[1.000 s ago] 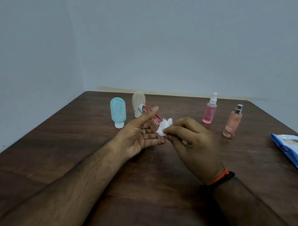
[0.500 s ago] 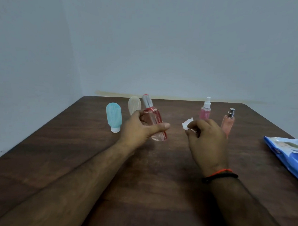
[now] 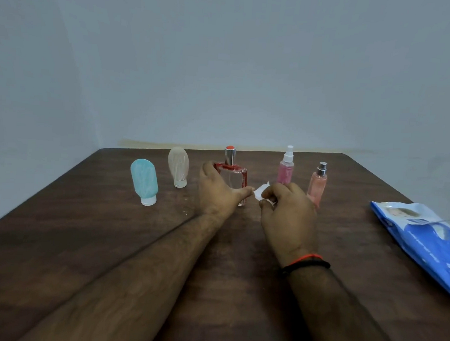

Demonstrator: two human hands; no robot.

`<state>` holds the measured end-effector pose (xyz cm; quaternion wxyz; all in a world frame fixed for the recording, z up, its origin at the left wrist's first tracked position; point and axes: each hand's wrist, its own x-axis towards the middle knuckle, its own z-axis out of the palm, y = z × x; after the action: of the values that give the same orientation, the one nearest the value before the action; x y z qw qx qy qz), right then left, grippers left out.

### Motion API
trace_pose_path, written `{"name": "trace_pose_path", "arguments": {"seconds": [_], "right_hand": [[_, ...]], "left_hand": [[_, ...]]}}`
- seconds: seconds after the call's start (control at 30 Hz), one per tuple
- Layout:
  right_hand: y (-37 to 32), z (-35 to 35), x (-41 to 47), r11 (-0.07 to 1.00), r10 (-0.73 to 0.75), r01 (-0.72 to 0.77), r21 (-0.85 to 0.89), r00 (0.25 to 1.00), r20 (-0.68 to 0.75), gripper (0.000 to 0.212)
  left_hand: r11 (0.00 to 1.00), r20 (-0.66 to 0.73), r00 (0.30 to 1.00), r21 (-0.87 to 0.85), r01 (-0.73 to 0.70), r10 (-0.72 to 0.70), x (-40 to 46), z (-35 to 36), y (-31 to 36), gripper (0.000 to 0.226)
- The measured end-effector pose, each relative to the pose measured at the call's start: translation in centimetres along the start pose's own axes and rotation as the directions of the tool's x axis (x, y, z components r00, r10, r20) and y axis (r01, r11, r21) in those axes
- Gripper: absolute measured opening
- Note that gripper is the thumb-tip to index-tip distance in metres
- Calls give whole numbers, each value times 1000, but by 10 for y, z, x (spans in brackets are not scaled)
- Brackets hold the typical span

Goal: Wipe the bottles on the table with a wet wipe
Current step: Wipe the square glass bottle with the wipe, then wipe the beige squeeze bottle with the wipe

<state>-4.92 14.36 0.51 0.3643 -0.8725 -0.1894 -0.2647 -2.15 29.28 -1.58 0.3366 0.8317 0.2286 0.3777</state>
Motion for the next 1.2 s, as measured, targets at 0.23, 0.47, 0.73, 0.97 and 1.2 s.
{"name": "trace_pose_path", "arguments": {"seconds": [0.23,0.47,0.73,0.97,1.2], "right_hand": [[1,1,0,1000,16,-16,-14,1000,14,20],[0,4,0,999,49,-49,-4,999,22,28],[0,5,0,997,60,-57,-47,995,80,52],[-2,6,-2,997,45,-39,-59,992,115,49],[0,11,-1,999,10,-6,-47,995,94,48]], "left_hand": [[999,-14,999,41,32,-32,-1,11,5,105],[998,34,998,56,42,-44,-4,4,3,110],[999,104,994,8,-46,45,-1,-35,-15,110],[952,-226,941,232,-199,251,39,-61,-33,34],[915,-122,944,310,-258,307,80,-58,-23,26]]}}
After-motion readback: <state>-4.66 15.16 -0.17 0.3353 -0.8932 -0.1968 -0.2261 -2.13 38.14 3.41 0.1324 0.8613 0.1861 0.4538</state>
